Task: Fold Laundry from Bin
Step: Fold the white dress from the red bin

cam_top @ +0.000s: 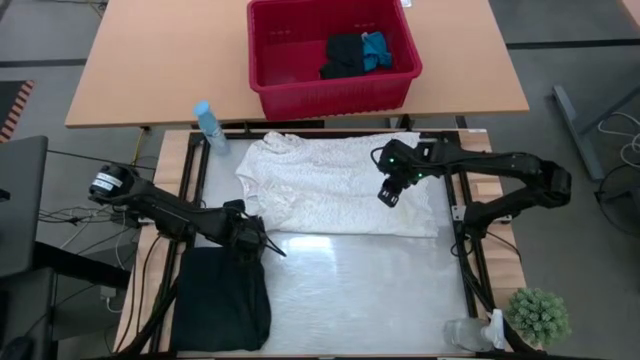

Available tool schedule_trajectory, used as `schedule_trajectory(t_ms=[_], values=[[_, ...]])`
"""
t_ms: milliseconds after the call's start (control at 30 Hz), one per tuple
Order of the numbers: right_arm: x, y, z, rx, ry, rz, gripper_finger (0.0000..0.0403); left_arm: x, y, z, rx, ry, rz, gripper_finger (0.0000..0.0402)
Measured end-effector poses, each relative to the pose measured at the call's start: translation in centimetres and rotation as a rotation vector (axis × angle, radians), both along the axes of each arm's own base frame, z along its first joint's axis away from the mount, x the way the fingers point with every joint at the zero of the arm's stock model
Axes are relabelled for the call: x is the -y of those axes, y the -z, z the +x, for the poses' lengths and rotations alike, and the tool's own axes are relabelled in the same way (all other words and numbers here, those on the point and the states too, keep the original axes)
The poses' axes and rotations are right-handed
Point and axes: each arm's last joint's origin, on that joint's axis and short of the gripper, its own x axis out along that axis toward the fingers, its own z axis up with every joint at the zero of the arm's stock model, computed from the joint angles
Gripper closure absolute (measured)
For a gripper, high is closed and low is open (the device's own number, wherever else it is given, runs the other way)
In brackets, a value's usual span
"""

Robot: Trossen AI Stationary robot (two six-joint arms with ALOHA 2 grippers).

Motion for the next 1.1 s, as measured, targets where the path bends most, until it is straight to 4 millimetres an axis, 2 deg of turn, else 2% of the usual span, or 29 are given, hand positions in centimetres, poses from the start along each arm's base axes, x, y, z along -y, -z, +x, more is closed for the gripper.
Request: schedule_trajectory(t_ms=[200,400,567,667,867,1100], values=[[-1.6,-0.4,1.2,0.081,-0.089,0.013,0.0257,-0.4,-2.1,-0.1,-0.004,-0.014,0.016,0.0401],[-3.1,-0.3,2.0,0.135,-0.149,-0.01,0.027,-1.4,-4.1,-1.2,0.031,-0.091,0.042,0.0401],[-3.7,1.7,2.1,0.137,-0.121,-0.012,0.0275,-2.3,-5.1,-1.8,0.077,-0.14,0.031,0.0401],[-3.9,2.8,2.0,0.128,-0.115,-0.032,0.0294,-2.6,-5.3,-2.0,0.081,-0.155,0.026,0.0401],[-4.6,5.2,1.3,0.089,-0.102,0.025,0.0335,-2.8,-5.2,-2.3,0.042,-0.16,0.019,0.0401],[-5.5,7.7,0.2,0.014,-0.107,0.057,0.0367,-2.9,-4.2,-2.9,-0.002,-0.163,0.021,0.0401]])
